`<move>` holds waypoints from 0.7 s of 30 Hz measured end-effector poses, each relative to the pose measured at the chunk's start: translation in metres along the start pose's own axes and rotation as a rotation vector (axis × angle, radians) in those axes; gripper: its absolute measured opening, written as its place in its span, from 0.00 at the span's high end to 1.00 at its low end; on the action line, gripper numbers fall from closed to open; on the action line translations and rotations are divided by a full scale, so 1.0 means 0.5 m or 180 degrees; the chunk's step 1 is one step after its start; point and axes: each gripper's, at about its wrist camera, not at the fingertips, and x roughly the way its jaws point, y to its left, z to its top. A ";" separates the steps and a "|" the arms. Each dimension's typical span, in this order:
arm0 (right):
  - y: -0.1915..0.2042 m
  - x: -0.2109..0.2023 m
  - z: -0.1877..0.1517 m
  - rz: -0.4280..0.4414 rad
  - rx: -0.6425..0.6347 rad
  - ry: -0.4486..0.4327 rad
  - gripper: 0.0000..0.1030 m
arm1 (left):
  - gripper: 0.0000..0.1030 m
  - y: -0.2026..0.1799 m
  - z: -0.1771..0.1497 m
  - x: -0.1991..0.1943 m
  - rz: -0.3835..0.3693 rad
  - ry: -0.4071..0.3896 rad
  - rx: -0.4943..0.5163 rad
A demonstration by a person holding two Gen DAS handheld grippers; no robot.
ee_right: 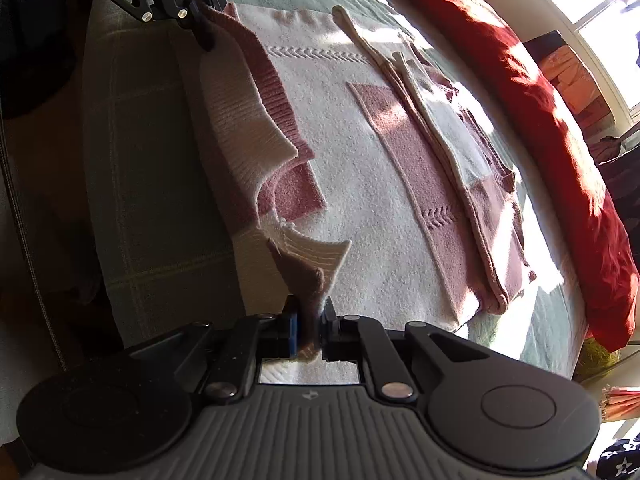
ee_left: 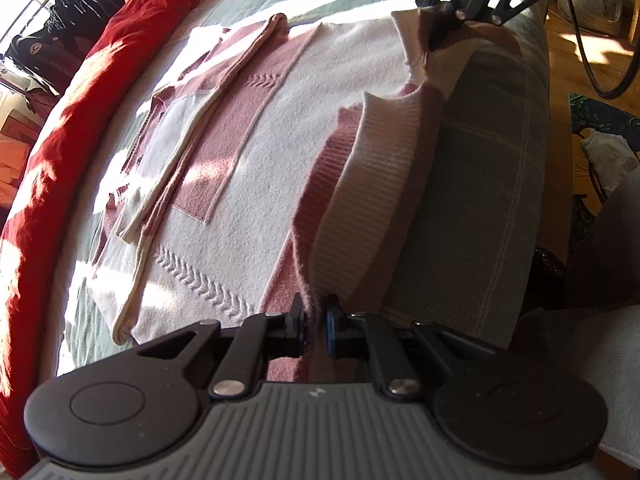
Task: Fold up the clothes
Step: 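Carry the pink hem band with both tools over the sweater body toward the collar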
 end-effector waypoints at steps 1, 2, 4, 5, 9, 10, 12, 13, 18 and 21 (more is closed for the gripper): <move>-0.008 0.002 0.006 -0.0011 0.0003 0.0014 0.90 | 0.94 0.010 0.001 0.002 -0.0013 -0.0016 0.0000; -0.016 0.004 0.011 -0.0022 0.0006 0.0029 0.91 | 0.94 0.020 0.002 0.005 -0.0027 -0.0032 0.0005; -0.033 0.006 0.024 -0.0011 0.0070 0.0061 0.93 | 0.94 0.042 0.002 0.011 -0.0048 -0.0070 0.0025; -0.040 0.008 0.030 -0.0034 0.0083 0.0072 0.93 | 0.94 0.053 0.002 0.014 -0.0057 -0.0090 0.0034; -0.073 0.026 0.050 -0.0007 0.0175 0.0188 0.93 | 0.97 0.106 0.000 0.031 -0.0128 -0.0150 0.0012; -0.080 0.030 0.054 -0.0008 0.0214 0.0218 0.94 | 0.99 0.119 -0.002 0.037 -0.0151 -0.0158 -0.0011; -0.087 0.036 0.062 0.0004 0.0252 0.0273 0.94 | 0.99 0.145 -0.006 0.049 -0.0201 -0.0171 -0.0061; -0.088 0.040 0.065 0.0011 0.0251 0.0301 0.94 | 0.99 0.155 -0.009 0.055 -0.0244 -0.0162 -0.0085; -0.090 0.057 0.076 0.0045 0.0250 0.0420 0.94 | 0.87 0.214 -0.023 0.073 -0.0904 -0.0209 -0.0481; -0.090 0.064 0.078 0.0081 0.0236 0.0460 0.93 | 0.60 0.226 -0.027 0.081 -0.1198 -0.0172 -0.0473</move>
